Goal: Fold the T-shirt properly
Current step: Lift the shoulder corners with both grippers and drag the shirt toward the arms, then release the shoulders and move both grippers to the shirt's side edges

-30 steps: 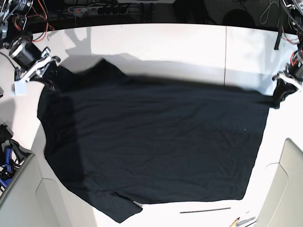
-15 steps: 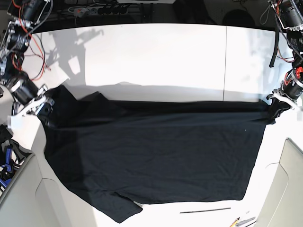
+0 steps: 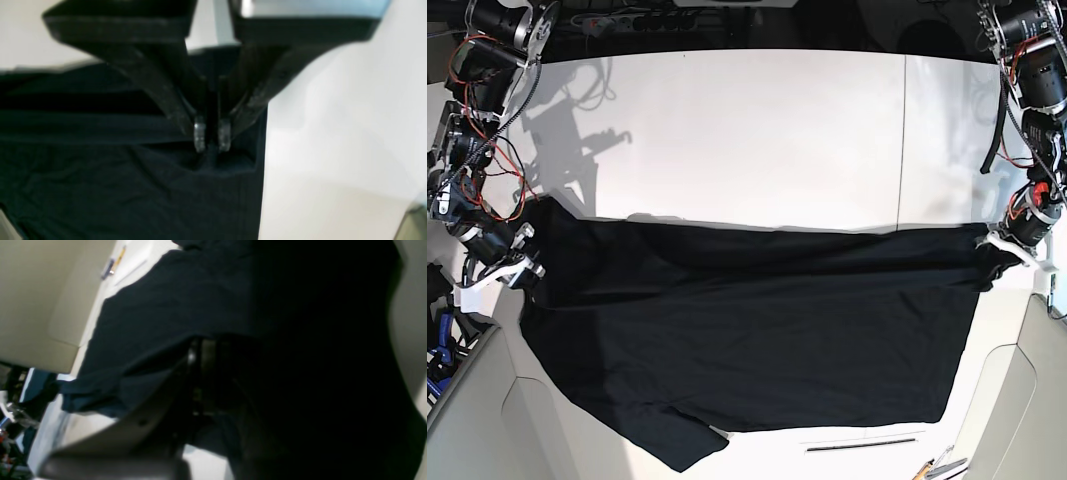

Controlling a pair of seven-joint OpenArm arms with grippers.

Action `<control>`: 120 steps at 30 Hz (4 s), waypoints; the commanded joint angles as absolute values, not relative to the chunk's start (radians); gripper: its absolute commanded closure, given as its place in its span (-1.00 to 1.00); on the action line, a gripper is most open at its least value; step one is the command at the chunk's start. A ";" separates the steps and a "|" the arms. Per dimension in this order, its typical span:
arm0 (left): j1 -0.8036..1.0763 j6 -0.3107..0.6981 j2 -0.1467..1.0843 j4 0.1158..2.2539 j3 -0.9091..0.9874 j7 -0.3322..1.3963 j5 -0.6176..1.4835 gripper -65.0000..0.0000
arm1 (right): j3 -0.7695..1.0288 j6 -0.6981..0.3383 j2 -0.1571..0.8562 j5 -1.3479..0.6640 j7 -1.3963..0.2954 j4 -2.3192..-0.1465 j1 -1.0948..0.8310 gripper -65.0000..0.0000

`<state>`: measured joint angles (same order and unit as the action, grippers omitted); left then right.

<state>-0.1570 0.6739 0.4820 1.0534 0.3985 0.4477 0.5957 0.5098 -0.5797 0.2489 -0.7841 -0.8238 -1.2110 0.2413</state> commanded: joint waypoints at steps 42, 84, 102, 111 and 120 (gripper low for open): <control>-0.022 0.698 0.418 1.065 0.653 0.646 0.891 -0.38 | 0.735 -0.571 0.315 -0.754 -0.721 -1.201 -0.013 -0.12; 0.104 0.698 0.471 1.398 0.560 0.754 0.875 1.00 | 0.603 -0.587 0.307 -0.794 -0.880 -1.465 -0.062 1.00; 0.481 0.698 0.461 1.587 0.662 0.835 1.051 1.00 | 0.672 -0.588 0.349 -0.905 -0.964 -1.608 -0.351 1.00; 0.566 0.698 0.404 1.591 0.662 0.842 1.067 1.00 | 0.763 -0.591 0.349 -0.928 -0.981 -1.608 -0.430 1.00; 0.582 0.698 0.367 1.591 0.662 0.843 1.073 1.00 | 0.766 -0.588 0.348 -0.923 -0.983 -1.608 -0.446 1.00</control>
<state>0.5735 0.6926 0.3515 1.5757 0.6537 0.8597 1.0531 0.7536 -0.5842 0.3302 -0.9119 -1.0000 -1.5921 -0.4412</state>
